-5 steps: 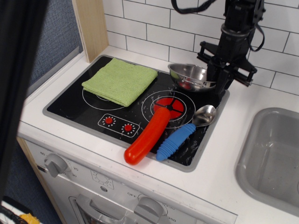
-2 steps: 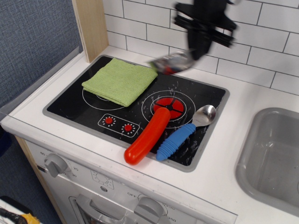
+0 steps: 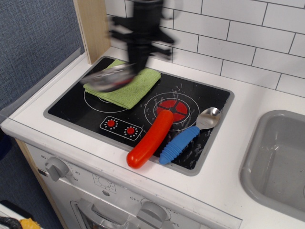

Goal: Move the colander to the front left of stove top

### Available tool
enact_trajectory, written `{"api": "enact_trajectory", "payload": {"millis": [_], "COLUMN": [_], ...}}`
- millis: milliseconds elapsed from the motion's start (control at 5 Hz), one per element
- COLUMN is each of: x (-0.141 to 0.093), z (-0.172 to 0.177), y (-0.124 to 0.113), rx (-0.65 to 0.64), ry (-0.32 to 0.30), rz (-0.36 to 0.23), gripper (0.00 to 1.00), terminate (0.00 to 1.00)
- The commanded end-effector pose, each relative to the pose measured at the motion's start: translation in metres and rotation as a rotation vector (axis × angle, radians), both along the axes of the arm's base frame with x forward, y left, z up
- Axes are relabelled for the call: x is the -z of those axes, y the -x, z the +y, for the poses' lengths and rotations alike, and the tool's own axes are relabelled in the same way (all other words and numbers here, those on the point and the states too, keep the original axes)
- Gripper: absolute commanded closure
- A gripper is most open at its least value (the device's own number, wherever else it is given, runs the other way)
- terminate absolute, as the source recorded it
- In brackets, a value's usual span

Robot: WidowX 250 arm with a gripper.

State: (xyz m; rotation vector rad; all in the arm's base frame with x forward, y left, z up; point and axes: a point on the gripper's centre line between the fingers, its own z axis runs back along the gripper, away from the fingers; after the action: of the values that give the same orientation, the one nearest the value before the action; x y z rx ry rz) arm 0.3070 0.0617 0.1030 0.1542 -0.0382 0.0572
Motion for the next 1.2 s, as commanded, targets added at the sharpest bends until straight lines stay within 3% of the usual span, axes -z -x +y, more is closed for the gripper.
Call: {"api": "enact_trajectory", "payload": {"millis": [0,400,600,1000], "x": [-0.001,0.032,0.045,0.042], "z": [0.064,0.07,0.065,0.054], "y": [0.052,0.038,0.028,0.023], "rx": [-0.308,-0.419,-0.417,-0.376], "ry": [-0.066,-0.073,-0.063,-0.076], "rz": [0.027,0.118,0.137,0.087], "gripper": [1.0,1.0,1.0,1.0], "terminate": [0.0,0.0,0.0,0.0]}}
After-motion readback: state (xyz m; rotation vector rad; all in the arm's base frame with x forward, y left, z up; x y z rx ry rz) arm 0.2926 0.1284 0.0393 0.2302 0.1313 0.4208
